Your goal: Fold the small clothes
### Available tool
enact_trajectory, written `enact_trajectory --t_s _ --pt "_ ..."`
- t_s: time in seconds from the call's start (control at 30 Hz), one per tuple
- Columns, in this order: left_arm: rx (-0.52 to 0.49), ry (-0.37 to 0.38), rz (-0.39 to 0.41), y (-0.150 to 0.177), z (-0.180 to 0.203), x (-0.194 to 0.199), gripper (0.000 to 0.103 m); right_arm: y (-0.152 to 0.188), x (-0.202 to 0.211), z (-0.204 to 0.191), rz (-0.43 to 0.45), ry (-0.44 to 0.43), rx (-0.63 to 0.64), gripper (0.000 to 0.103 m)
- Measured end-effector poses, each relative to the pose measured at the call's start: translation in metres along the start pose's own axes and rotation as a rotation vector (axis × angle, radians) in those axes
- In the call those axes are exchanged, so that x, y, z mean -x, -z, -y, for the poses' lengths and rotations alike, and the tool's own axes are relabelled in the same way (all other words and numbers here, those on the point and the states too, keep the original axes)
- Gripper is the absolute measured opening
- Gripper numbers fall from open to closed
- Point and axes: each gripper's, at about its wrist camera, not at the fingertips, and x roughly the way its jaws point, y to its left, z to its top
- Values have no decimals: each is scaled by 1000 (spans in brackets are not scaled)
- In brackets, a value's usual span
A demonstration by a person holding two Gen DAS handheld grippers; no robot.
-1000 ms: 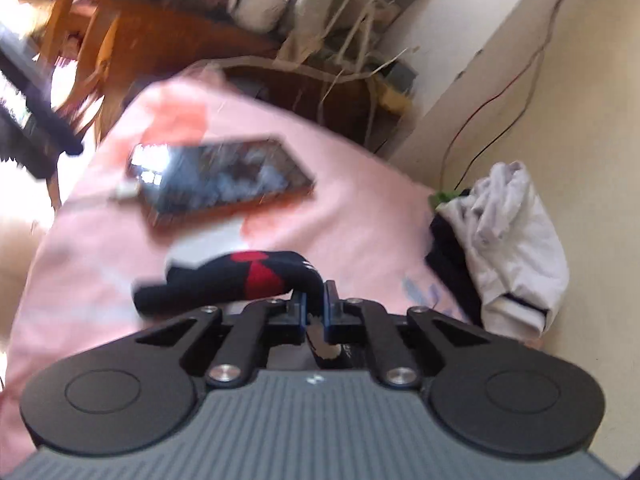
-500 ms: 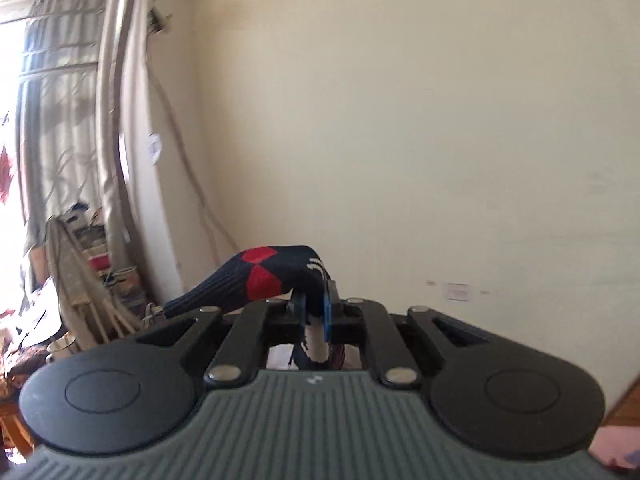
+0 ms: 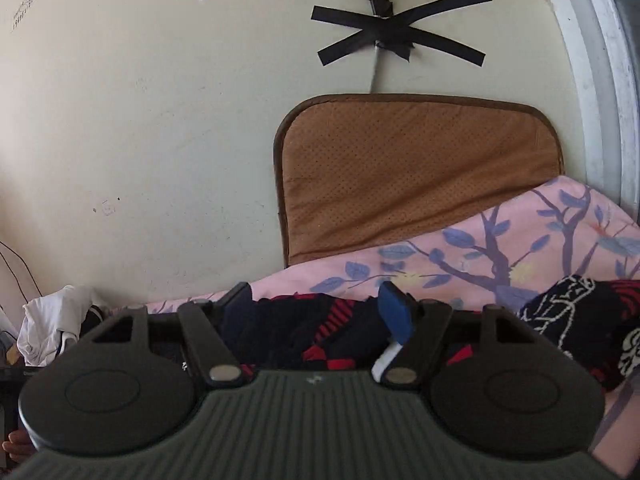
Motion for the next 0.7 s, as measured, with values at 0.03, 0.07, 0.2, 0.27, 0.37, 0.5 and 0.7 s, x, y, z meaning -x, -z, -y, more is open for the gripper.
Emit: enact_trajectory --t_s 0.03,0.07,0.2,0.27,0.37,0.5,0.7 --pt "-13 -21 12 1 3 -1 15 0 -2 -6 -6 -3 25 73" --pt "-15 -27 39 3 1 2 15 0 -3 -11 -12 -5 47 72" --pt "99 -37 151 8 -37 18 14 -7 -22 -11 -25 20 83 72" --pt "143 3 126 14 -50 10 14 -7 -34 -9 -53 50 91 72" --pt "56 -53 129 23 -41 1 16 -2 -49 -8 -104 100 83 72" --pt "17 -70 143 23 -36 -1 18 2 -59 -7 -163 138 47 72" --pt "60 -16 141 24 -46 4 18 4 -80 -14 -224 121 112 6"
